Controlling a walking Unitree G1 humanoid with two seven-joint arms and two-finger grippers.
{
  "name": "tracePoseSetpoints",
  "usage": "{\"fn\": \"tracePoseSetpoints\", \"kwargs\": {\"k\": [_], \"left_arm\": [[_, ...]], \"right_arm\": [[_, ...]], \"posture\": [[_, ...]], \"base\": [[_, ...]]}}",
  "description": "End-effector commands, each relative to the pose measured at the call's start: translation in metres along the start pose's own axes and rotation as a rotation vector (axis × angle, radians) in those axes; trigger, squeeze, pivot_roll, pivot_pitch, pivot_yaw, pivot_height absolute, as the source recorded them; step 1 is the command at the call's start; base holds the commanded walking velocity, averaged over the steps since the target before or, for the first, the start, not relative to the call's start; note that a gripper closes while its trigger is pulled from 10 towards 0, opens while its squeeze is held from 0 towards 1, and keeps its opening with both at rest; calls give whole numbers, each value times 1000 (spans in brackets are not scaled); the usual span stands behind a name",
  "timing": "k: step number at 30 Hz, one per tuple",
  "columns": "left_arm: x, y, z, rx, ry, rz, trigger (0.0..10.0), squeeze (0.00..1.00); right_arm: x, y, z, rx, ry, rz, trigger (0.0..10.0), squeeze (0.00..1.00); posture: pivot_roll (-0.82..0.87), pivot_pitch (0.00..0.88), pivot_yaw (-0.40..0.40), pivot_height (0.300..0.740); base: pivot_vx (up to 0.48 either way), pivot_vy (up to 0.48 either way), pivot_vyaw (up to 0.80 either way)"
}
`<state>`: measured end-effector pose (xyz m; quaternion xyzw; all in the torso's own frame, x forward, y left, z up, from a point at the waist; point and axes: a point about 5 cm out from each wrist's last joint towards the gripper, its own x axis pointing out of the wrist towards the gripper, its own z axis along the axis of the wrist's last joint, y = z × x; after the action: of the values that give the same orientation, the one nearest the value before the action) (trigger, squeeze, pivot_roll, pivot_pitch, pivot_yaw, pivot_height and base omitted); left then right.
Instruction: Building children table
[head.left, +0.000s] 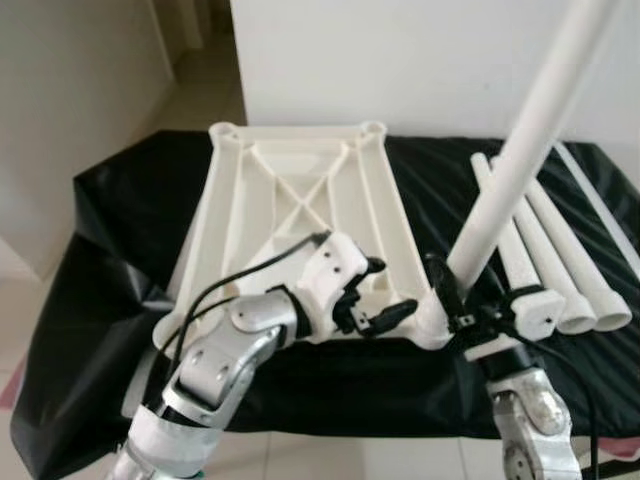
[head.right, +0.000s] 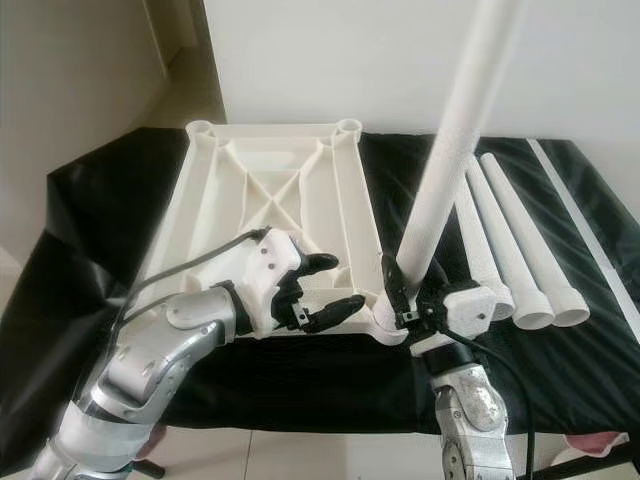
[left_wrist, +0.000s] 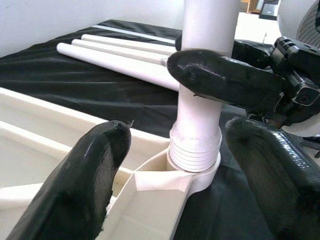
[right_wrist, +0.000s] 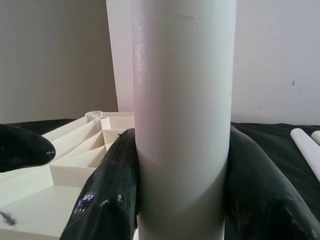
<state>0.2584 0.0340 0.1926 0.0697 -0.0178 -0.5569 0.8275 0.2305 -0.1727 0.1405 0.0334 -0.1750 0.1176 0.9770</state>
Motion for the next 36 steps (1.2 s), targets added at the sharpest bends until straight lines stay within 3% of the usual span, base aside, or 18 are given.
{"fn": "tracePoseSetpoints", "kwargs": {"k": [1,8,14,20,28,32,36], "left_arm": [[-1,0,5,19,-5,2,10000,0],[-1,0,5,19,-4,1,10000,0],[-1,0,5,19,-3,3,10000,0],[-1,0,6,15,-7,6,10000,0],[-1,0,6,14,-6,7,10000,0],[-1,0,6,14,-6,8,10000,0],[-2,0,6,16,-6,7,10000,0]], "right_arm": [[-22,1,-42,87,249,-46,10000,0],[-22,0,-44,85,255,-51,10000,0],[-23,4,-46,29,255,-4,10000,0],[-15,-20,-44,-12,217,-283,10000,0],[-10,-26,-45,-38,200,-415,10000,0],[-5,-16,-43,-23,167,-371,10000,0],[-7,-5,-41,-9,146,-252,10000,0]], "posture": [[-39,71,20,740],[-35,74,21,740],[-32,72,19,740],[-31,74,16,740],[-27,73,13,740],[-25,70,13,740],[-26,62,17,740]], "base": [[0,0,0],[0,0,0],[0,0,0],[0,0,0],[0,0,0],[0,0,0],[0,0,0]]}}
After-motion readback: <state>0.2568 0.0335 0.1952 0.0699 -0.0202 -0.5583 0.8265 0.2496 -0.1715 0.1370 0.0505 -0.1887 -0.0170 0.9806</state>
